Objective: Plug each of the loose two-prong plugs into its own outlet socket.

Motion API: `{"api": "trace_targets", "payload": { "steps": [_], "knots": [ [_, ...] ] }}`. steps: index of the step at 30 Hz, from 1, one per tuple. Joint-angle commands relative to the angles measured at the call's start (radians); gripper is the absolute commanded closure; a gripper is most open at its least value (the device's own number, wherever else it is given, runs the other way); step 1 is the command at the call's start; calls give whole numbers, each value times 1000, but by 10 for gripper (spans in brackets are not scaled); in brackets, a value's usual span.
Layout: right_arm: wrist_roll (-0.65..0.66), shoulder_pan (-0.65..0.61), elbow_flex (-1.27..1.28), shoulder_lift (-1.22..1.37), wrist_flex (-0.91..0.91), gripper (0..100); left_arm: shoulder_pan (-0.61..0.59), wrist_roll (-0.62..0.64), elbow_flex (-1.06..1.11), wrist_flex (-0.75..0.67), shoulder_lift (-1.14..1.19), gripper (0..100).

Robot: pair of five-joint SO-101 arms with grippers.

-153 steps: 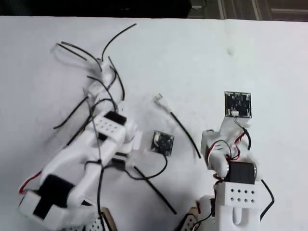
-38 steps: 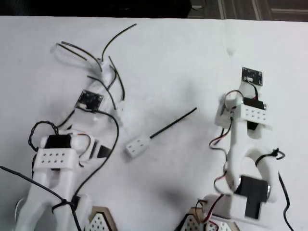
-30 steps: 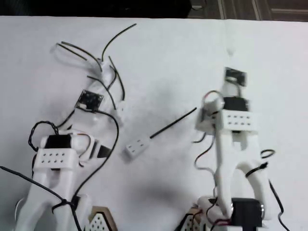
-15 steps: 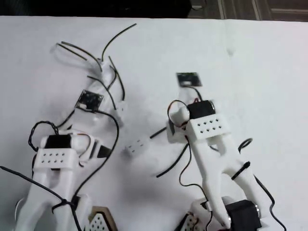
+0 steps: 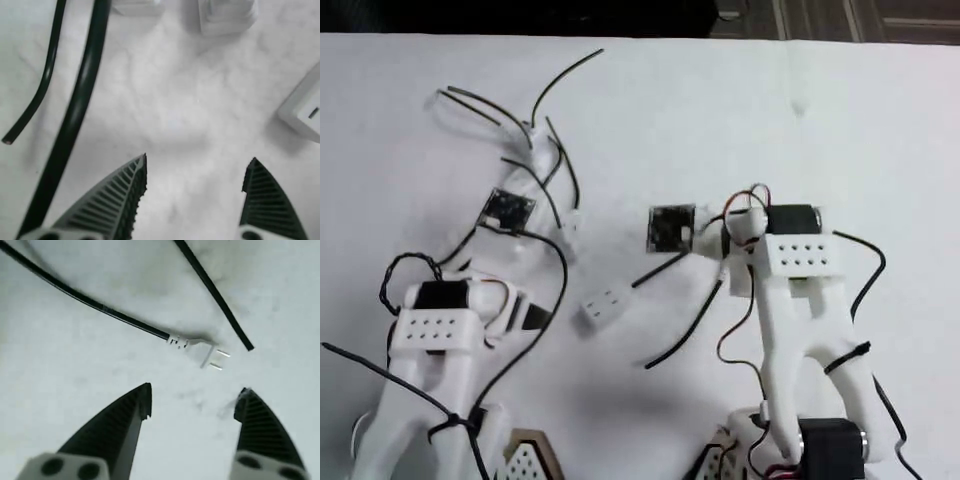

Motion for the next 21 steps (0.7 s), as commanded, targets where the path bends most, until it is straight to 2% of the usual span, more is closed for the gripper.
{"api": "trace_targets", "payload": {
  "steps": [1, 4, 8, 19, 21],
  "knots": [
    [187, 18, 40, 24, -91, 773, -8, -11, -5, -15, -22, 694],
    [273, 15, 135, 94, -225, 831, -8, -11, -5, -15, -22, 694],
    [299, 15, 173, 163, -392, 829, -7, -11, -5, -17, -22, 694],
    [301, 45, 170, 410, -610, 817, -7, -11, -3, -17, -22, 694],
    [301, 56, 167, 427, -630, 854, -7, -11, -3, -17, -22, 694]
  ]
}}
